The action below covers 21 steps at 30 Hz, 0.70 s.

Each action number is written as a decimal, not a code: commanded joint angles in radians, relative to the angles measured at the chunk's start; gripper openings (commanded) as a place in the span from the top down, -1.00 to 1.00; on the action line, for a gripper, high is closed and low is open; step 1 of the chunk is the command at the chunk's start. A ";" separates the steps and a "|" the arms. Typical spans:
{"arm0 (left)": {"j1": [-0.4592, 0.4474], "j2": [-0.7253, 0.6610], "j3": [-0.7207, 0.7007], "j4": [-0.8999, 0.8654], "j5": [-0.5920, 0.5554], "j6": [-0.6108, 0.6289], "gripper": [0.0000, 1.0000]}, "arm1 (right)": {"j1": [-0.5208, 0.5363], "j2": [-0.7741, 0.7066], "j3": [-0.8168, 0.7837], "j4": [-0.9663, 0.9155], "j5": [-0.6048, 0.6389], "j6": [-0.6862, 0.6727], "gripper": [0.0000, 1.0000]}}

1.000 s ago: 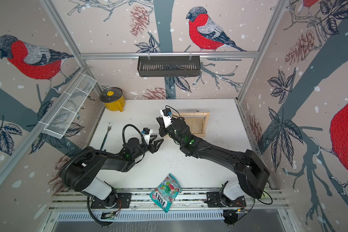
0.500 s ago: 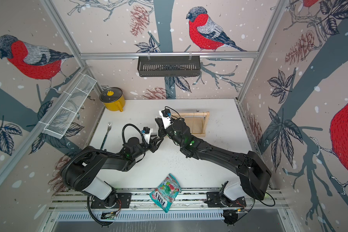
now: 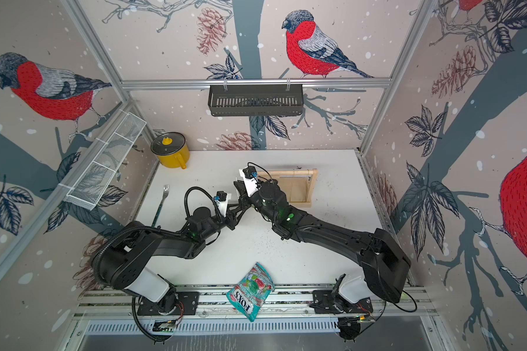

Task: Take the necklace off the jewelry display stand
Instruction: Take off the necklace from the stand.

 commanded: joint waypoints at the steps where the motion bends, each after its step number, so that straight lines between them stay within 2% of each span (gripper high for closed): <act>1: -0.003 0.005 0.010 0.060 0.018 -0.007 0.30 | 0.004 -0.006 0.001 0.003 -0.003 -0.008 1.00; 4: -0.003 0.008 0.011 0.063 0.022 -0.009 0.42 | 0.006 -0.008 0.001 0.002 -0.002 -0.008 1.00; 9: -0.004 0.007 0.003 0.078 0.024 -0.017 0.51 | 0.007 -0.011 0.000 -0.003 0.006 -0.012 1.00; 13: -0.004 0.006 0.004 0.079 0.048 -0.016 0.77 | 0.006 -0.014 -0.001 -0.007 0.016 -0.015 1.00; 18: -0.003 0.004 0.000 0.073 0.069 -0.029 0.98 | 0.008 -0.017 -0.004 -0.008 0.019 -0.014 1.00; 21: -0.003 -0.016 -0.022 0.076 0.079 -0.045 1.00 | 0.013 -0.021 -0.005 -0.009 0.023 -0.015 1.00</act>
